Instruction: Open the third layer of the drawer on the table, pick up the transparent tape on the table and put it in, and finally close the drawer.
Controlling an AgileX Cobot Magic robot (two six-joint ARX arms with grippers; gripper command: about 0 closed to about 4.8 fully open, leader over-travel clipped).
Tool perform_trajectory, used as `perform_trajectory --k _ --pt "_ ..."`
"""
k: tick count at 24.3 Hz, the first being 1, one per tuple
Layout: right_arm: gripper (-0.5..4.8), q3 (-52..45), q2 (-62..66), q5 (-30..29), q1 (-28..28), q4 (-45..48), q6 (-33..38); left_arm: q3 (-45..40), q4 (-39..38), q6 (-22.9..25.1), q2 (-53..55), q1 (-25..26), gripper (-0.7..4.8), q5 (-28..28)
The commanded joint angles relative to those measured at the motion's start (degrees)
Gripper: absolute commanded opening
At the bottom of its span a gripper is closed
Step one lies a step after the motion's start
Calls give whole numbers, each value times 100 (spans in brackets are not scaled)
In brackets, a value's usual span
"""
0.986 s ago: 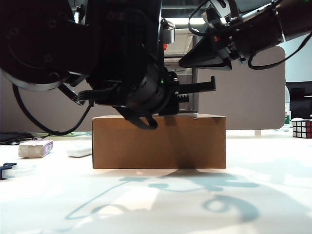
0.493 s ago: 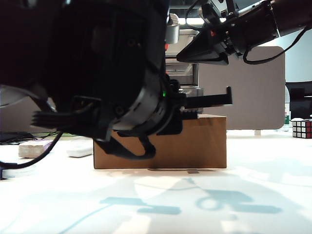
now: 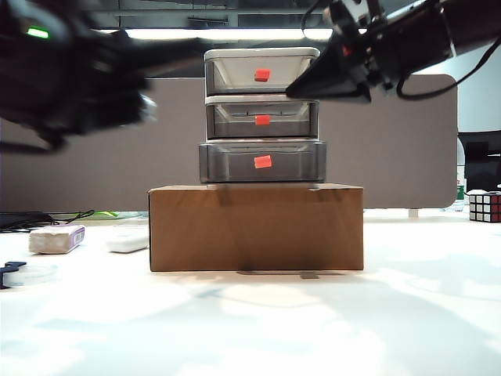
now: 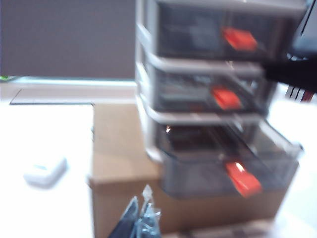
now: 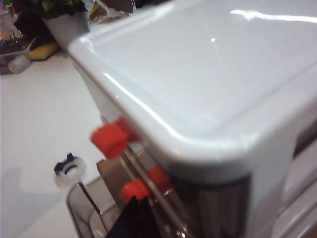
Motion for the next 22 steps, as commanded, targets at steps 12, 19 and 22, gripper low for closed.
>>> perform_trajectory --k 12,19,22 --pt "-5 26 -579 -450 9 -1027 -98 356 -4127 702 -1716 7025 -5 9245" --pt "-5 26 -579 -459 9 -1180 -175 356 -5250 3018 -1117 7757 -5 9976" --pt "-5 26 -579 -461 9 -1255 -179 356 -5298 3510 -704 7757 195 9766"
